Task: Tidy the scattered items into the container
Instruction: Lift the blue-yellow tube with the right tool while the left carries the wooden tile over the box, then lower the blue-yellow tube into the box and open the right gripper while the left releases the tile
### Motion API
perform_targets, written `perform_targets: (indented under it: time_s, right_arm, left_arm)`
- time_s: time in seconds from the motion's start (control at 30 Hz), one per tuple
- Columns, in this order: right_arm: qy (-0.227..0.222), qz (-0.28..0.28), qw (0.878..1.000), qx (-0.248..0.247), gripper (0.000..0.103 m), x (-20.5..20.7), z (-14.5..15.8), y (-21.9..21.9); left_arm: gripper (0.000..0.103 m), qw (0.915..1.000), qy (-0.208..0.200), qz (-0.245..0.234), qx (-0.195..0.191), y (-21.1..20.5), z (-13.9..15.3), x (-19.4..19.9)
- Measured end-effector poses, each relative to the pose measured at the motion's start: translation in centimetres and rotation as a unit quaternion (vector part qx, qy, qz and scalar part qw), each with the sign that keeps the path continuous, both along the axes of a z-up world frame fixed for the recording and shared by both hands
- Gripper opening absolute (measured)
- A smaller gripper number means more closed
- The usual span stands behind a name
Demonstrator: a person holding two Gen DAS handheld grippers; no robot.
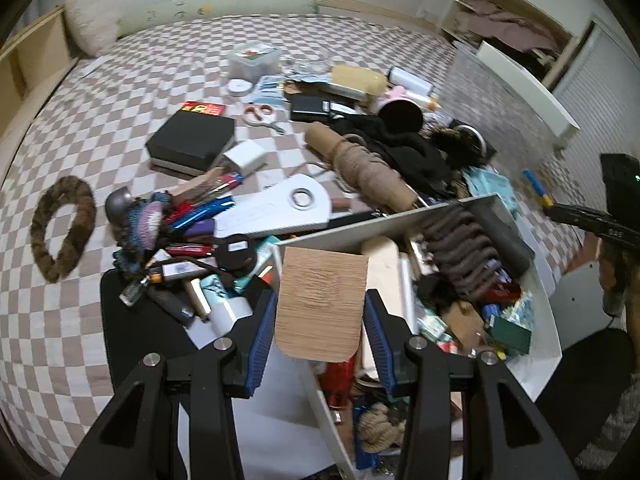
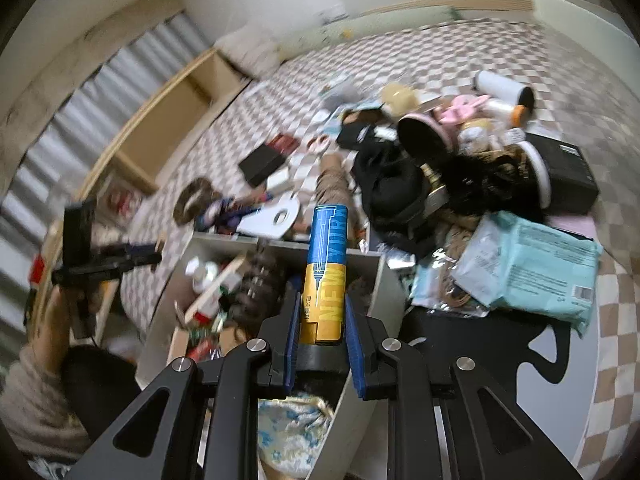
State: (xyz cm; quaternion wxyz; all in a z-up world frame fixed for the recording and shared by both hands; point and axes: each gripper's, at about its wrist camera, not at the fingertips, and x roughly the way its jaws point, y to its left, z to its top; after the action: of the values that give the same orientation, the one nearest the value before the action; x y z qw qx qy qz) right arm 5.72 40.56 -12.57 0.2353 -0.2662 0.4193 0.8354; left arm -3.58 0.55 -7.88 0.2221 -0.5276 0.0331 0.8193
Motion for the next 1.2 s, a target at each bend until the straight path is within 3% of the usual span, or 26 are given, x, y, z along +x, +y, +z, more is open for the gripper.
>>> perform_targets:
  time_s: [0.27, 0.57, 0.8, 1.2]
  right_arm:
    - [-0.009, 0.093, 0.996, 0.005, 0.023, -3.0, -0.4, -2.0]
    - [-0.017, 0.191, 0.981, 0.026, 0.023, -4.3, -0.2, -5.2]
    - [-0.021, 0.204, 0.978, 0.025, 0.023, -3.5, -0.4, -5.9]
    - [-0.061, 0.21, 0.976, 0.018, 0.023, -4.6, -1.7, -6.0]
  left_arm:
    - [0.044, 0.9996, -0.009, -0.027, -0.002, 1.4, -0.4, 1.0]
    - [0.044, 0.9991, -0.018, -0.034, -0.015, 1.4, -1.3, 1.3]
    - [0.044, 0.9989, -0.025, -0.038, -0.011, 1.7, -1.5, 1.4]
    - [0.044, 0.9933, -0.039, -0.104, -0.03, 5.0, -2.6, 3.0]
